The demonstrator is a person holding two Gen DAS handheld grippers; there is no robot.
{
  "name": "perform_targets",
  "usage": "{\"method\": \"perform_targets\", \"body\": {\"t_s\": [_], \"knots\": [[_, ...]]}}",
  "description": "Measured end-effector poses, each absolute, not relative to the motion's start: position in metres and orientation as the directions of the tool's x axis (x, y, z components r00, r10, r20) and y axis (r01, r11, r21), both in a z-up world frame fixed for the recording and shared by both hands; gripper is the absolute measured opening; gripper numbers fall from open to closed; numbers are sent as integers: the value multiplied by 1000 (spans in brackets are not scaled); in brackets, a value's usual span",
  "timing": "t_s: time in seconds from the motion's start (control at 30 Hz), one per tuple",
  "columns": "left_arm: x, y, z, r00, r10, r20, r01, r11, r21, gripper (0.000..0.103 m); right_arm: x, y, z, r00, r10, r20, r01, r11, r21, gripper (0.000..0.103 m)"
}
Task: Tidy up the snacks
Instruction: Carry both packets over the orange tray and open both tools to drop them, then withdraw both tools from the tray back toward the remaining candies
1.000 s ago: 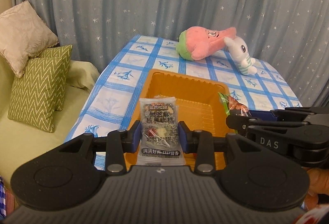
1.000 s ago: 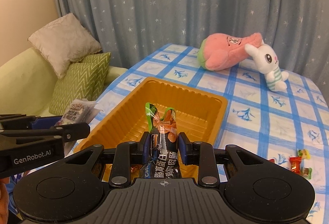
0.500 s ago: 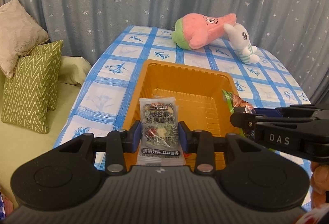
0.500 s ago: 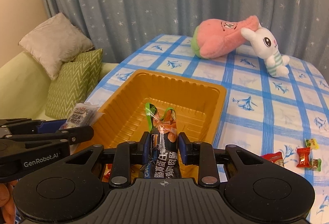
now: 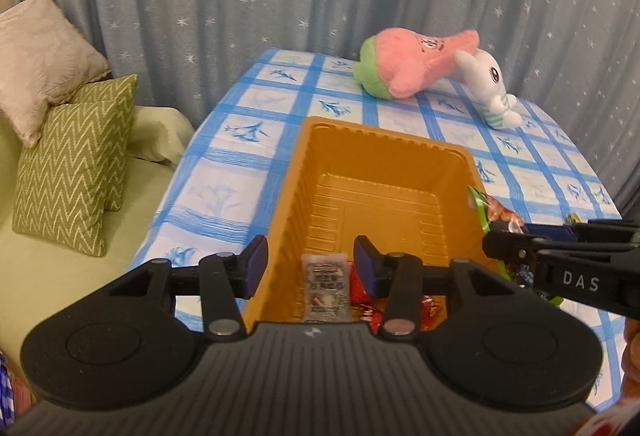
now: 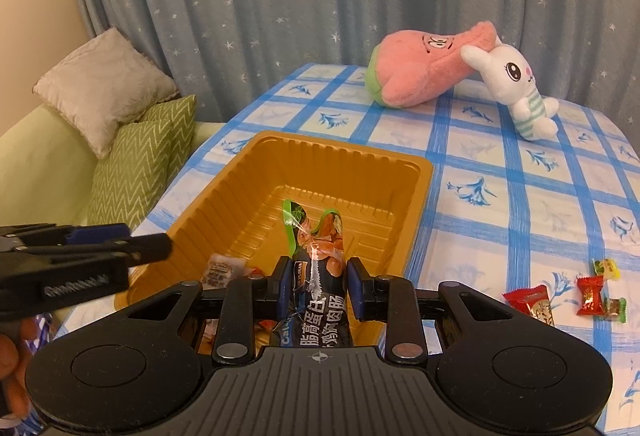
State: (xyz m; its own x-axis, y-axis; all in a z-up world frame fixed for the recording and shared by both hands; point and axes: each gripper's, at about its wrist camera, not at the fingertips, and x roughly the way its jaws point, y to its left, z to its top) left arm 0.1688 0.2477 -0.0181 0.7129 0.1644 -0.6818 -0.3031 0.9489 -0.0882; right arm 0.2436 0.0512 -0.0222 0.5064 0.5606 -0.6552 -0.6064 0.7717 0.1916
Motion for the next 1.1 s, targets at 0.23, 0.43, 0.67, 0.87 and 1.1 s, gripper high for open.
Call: {"method": "perform_targets", "body": {"t_s": [0.23, 0.43, 0.67, 0.87, 1.1], "knots": [[160, 249, -12, 718, 162, -677, -312, 944, -105, 43, 240, 53, -19, 501, 569, -653, -613, 765, 197, 30], [158, 245, -12, 720, 155, -677, -306, 946, -110, 43, 237, 54, -20, 495, 569, -656, -616, 763, 197, 30], [157, 247, -12, 718, 156, -678, -309, 945, -110, 43, 237, 57, -25, 491, 567, -662, -611, 765, 203, 30], [151, 250, -11, 718, 163, -676, -317, 942, -109, 45, 241, 54, -26, 474, 597, -648, -606, 755, 253, 39], [142, 243, -3, 727, 161, -667, -316, 942, -116, 49, 235, 23, -16, 521, 577, -629, -551, 790, 268, 57]]}}
